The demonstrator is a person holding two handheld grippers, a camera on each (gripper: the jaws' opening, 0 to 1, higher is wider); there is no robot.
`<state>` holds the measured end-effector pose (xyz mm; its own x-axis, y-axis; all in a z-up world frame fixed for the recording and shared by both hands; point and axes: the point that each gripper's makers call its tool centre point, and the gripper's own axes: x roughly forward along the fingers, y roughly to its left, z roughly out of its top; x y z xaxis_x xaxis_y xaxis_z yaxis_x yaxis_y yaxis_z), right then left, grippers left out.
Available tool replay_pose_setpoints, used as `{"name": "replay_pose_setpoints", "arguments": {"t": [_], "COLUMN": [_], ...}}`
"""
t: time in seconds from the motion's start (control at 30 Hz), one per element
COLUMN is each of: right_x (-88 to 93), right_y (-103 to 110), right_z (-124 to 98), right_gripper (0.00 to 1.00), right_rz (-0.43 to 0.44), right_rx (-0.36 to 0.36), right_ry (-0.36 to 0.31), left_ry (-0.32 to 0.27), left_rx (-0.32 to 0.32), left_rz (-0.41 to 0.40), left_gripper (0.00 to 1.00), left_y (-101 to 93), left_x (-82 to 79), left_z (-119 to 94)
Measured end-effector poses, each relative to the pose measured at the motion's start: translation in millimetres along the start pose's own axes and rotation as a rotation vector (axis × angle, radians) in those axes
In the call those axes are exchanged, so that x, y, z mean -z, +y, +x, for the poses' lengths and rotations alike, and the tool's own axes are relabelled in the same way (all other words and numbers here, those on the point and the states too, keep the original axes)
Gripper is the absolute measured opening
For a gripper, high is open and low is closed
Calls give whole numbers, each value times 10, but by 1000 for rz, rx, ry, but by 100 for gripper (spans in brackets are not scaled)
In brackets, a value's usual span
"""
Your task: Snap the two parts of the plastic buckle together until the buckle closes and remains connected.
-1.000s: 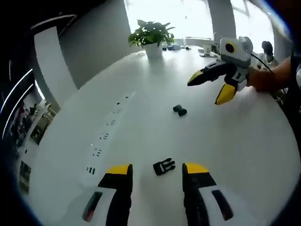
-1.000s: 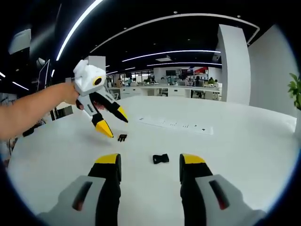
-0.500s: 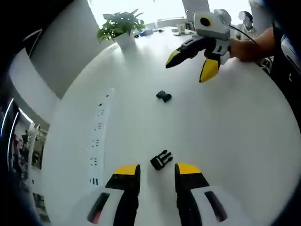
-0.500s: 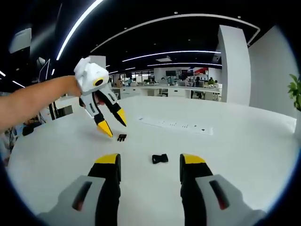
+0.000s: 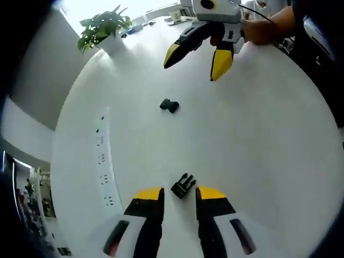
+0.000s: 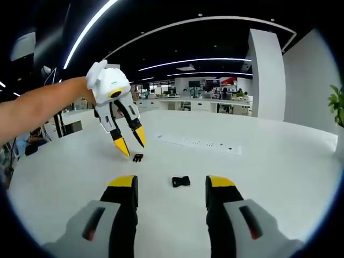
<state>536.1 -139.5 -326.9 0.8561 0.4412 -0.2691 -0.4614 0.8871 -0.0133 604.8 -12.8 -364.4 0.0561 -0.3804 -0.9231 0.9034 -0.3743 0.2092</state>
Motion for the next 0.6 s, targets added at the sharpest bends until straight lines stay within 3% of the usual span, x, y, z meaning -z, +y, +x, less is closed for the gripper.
{"name": "replay_pose_setpoints", "arguments": {"t": [0.13,0.4,0.6], "right_x": [8,16,7], "right_y": [27,54,59], "right_z": [-13,-19,-21], "right_gripper": [51,51,51], "right_rz": [-1,-3,-4], "right_rx": [-2,-2,0], "right_ry": [3,6,3], "left_ry": [38,6,10], "left_rx": [31,55,82], "left_rz": [22,15,1], "left_gripper": [20,13,13], "left_y": [-39,2,10], "left_x": [41,6,62], "left_z": [51,23,37]}}
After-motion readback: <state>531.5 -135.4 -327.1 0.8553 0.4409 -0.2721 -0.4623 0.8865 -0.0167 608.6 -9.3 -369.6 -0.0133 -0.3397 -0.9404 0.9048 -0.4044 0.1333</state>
